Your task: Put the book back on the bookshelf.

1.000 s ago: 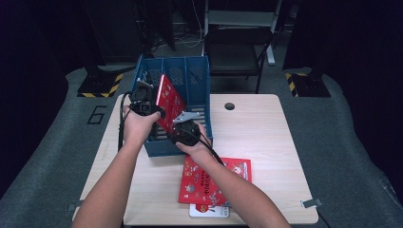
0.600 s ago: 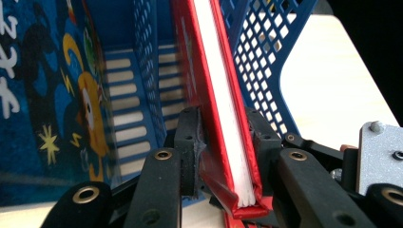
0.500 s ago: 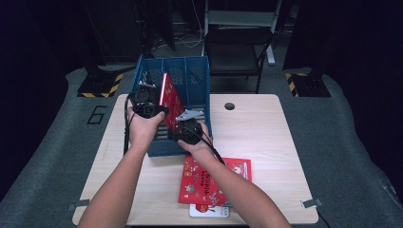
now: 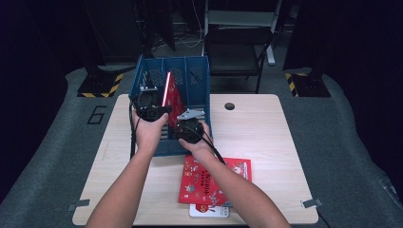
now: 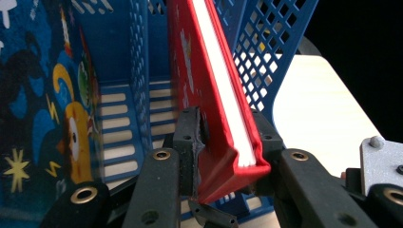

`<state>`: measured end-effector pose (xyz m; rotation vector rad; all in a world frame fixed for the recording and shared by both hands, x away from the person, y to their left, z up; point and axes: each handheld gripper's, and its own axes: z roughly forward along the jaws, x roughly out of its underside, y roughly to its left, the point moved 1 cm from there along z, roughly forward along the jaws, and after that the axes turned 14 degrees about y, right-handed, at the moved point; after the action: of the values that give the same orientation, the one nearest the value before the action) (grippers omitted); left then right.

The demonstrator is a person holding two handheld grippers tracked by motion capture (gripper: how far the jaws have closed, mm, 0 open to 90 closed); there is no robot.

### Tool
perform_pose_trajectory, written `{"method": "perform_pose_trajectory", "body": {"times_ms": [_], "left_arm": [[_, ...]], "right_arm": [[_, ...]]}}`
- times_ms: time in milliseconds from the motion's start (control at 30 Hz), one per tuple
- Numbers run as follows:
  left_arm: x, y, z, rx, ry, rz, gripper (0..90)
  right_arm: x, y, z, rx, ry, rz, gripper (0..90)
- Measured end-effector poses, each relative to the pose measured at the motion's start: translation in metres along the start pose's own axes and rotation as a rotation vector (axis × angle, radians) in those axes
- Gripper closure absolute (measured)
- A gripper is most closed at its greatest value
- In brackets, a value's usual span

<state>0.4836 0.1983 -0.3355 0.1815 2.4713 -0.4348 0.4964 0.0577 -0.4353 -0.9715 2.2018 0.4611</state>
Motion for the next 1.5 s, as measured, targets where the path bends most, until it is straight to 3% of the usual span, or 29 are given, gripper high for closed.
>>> {"method": "perform_pose_trajectory", "body": {"times_ms": [300, 767, 933, 1133, 1300, 1500], "left_arm": [[0.005, 0.0, 0.002, 0.01, -0.05, -0.014, 69.3], [0.004, -0.005, 0.008, -0.056, -0.078, -0.004, 70.8], [0.003, -0.002, 0.006, -0.063, -0.069, -0.024, 77.4], [0.002, 0.0, 0.005, -0.092, -0.056, -0.041, 78.3], [0.001, 0.0, 0.004, -0.092, -0.054, -0.06, 78.7], [0.0, 0.003, 0.004, -0.08, -0.039, -0.09, 78.6]], "right_arm": [[0.0, -0.003, 0.001, -0.009, -0.008, 0.004, 60.8], [0.003, -0.006, 0.007, -0.006, 0.016, 0.018, 62.3], [0.004, -0.005, 0.009, -0.004, 0.024, 0.005, 62.9], [0.005, -0.003, 0.012, 0.003, 0.032, -0.007, 63.0], [0.007, -0.001, 0.017, 0.043, 0.051, -0.023, 61.6], [0.008, -0.003, 0.016, 0.029, 0.056, -0.028, 63.9]]}}
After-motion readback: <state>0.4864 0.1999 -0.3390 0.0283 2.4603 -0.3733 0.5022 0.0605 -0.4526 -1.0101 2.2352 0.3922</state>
